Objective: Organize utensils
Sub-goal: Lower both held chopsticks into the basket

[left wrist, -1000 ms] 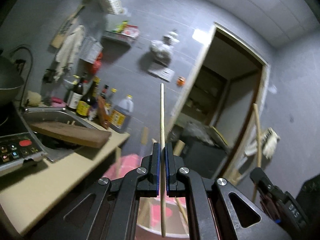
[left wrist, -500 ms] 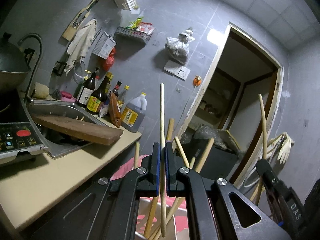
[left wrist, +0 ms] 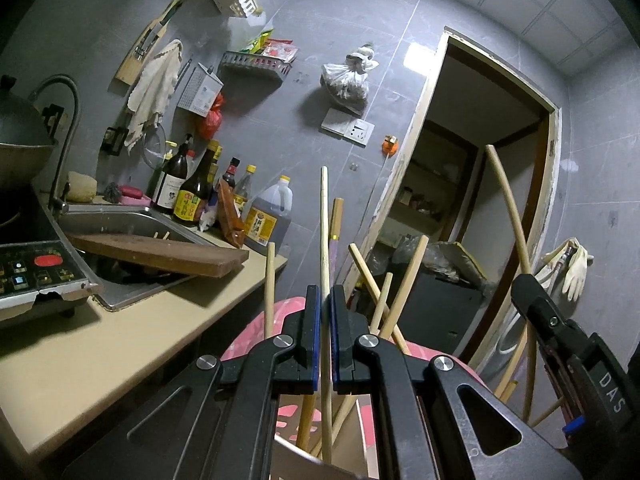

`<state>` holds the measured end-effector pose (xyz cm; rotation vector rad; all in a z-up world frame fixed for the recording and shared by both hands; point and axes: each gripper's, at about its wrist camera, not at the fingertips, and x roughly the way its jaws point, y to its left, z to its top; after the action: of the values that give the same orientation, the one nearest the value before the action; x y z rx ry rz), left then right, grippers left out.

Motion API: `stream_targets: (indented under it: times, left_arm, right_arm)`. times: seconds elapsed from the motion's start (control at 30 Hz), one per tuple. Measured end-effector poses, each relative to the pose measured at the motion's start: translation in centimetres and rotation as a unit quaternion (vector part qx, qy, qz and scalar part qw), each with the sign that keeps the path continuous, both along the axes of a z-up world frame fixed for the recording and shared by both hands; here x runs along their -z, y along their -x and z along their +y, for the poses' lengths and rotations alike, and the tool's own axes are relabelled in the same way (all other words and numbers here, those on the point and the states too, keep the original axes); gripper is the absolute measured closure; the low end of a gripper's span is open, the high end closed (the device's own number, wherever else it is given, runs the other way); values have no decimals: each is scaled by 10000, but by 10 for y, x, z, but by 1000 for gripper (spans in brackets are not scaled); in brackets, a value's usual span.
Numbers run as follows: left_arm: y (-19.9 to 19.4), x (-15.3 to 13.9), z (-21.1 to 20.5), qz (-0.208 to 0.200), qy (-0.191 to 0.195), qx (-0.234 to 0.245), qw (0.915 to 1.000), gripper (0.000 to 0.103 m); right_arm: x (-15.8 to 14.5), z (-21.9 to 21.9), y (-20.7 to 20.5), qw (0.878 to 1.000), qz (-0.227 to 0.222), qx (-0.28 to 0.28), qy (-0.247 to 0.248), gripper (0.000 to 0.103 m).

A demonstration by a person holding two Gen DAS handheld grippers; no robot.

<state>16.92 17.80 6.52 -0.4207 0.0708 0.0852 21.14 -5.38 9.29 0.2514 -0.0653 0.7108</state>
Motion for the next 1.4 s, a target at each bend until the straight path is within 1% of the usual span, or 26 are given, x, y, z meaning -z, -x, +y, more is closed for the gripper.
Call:
stream_targets:
  times: [0.1, 0.27, 0.53, 0.7, 0.87, 1.07, 1.2, 1.4]
  left_arm:
    - [0, 1, -1, 5, 5, 14, 10000, 100]
    - [-1, 4, -2, 39, 22, 32, 10000, 100]
    - [-3, 7, 0, 98, 52, 70, 9999, 100]
    - [-3, 8, -1, 129, 6, 108, 9999, 100]
    - [-7, 10, -1, 299, -42, 245, 9992, 100]
    - [-4, 12, -3, 385, -155, 325, 9986, 100]
    - [-2, 12, -5, 420, -228, 342, 9983, 100]
    - [-2, 12, -5, 425, -240, 341, 9982, 100]
  right_arm:
    - [3, 4, 0, 10000, 7, -31, 59, 98]
    - [7, 5, -3, 9997, 173, -112, 106, 98]
    - [6, 3, 2, 9995, 220, -174, 170, 98]
    - [6, 2, 5, 9995, 202, -175, 168, 98]
    - [6, 2, 4, 9995, 205, -176, 162, 98]
    - [6, 2, 6, 9995, 210, -202, 150, 98]
    - [6, 1, 6, 9994, 237, -213, 142, 98]
    - [6, 1, 7, 9993, 261, -211, 136, 98]
